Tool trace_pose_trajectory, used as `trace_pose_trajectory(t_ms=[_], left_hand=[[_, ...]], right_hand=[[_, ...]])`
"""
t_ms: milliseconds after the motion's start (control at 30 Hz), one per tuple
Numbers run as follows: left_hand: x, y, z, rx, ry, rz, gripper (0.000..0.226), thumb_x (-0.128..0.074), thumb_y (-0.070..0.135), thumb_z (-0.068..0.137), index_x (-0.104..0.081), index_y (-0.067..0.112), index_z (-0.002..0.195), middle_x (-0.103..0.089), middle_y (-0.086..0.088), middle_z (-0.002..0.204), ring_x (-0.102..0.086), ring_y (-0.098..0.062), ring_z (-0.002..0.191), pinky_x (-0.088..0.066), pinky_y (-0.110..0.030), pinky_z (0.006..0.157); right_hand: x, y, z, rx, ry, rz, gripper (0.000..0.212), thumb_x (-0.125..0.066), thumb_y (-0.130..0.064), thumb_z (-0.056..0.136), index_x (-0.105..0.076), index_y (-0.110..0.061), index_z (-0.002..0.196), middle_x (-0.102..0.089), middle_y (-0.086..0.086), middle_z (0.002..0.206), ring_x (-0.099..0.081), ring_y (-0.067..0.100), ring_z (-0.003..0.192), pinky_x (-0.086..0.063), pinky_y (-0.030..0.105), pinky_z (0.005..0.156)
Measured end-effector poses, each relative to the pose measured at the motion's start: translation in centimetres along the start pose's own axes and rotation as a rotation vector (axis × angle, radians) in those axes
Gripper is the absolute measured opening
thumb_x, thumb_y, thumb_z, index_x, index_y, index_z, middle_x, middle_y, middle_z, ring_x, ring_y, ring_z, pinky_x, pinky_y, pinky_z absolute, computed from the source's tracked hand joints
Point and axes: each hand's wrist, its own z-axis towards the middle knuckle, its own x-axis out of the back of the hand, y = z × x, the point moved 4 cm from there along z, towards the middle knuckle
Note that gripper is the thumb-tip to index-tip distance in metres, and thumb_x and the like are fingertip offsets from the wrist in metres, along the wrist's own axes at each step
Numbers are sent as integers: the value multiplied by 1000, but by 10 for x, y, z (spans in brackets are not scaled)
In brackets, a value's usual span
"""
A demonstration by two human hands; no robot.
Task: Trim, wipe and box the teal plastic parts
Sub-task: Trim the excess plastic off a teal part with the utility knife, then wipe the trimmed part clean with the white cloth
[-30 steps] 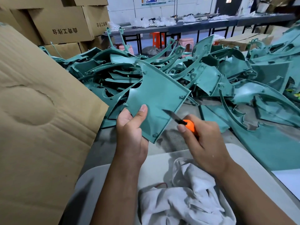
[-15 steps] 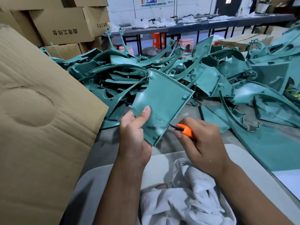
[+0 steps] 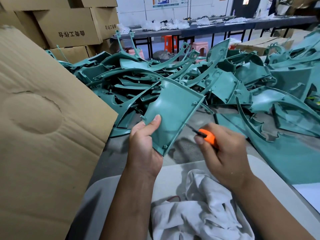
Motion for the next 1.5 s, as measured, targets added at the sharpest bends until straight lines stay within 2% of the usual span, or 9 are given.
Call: trace_pose_trajectory(t_ms=[133,400,533,667,900,1067,1233,1367,1500], left_hand=[[-4,1,0,14,-31,-14,34,-59,6,90,-64,-8,120,-77,-21,101,-77,-27,77,-60,-32,58],[7,4,1,38,-7,1,36,-59,6,94,-62,-8,127,-74,-22,112,-76,-28,84,-61,-33,63],[6,4,5,-56,-25,50,32,-53,4,99,-63,2,130,-73,-17,121,-72,-30,104,-59,-43,91],[5,-3,6,-66,-44,99,28,-53,4,101,-65,8,126,-75,-13,118,-75,-26,99,-63,-39,78],[-2,-15,6,-110,-159,262,34,-58,-1,96,-64,15,126,-76,-5,118,-72,-27,109,-62,-41,85],[-6,-8,5,-327,-257,358,34,-62,-3,92,-66,15,121,-75,-8,119,-70,-28,114,-58,-44,96],[10,9,11,-446,-119,360,34,-62,-3,91,-66,15,119,-75,-6,119,-70,-27,114,-56,-47,99],[17,7,17,-423,-61,320,36,-60,-5,91,-65,15,120,-74,-8,123,-67,-32,119,-49,-58,106],[23,1,23,-375,-40,325,36,-57,-9,95,-66,16,120,-75,-5,119,-69,-29,115,-54,-53,101]], right_hand=[[-7,-1,1,3,-60,-74,28,-59,-33,103,-61,-11,87,-45,-12,72,-44,14,64,-40,36,57],[16,16,4,-293,232,-216,37,-49,-34,108,-42,-21,74,-37,-13,55,-39,8,47,-22,18,48],[17,19,1,-315,251,-248,38,-50,-36,108,-40,-23,74,-36,-12,54,-42,8,50,-25,18,47],[8,42,-5,-540,-16,-556,40,-55,-47,103,-48,-20,75,-47,-4,58,-43,19,52,-22,29,48],[-5,50,-11,-612,-544,-768,52,-73,-66,82,-61,-29,116,-64,2,114,-52,30,110,-46,43,87],[-6,25,-5,-456,-728,146,38,-65,-63,85,-74,-26,89,-69,-7,83,-62,10,78,-53,41,73],[-11,0,-20,-336,-1317,347,73,-87,-57,72,-57,-48,138,-53,-27,138,-47,-4,134,-38,23,114],[-14,-11,-21,-161,-1282,209,53,-92,-36,74,-70,-49,121,-52,-21,119,-46,-2,120,-37,10,95],[-27,-8,-21,-198,-1100,234,29,-76,-1,78,-79,-29,85,-64,-13,93,-63,10,91,-48,20,74]])
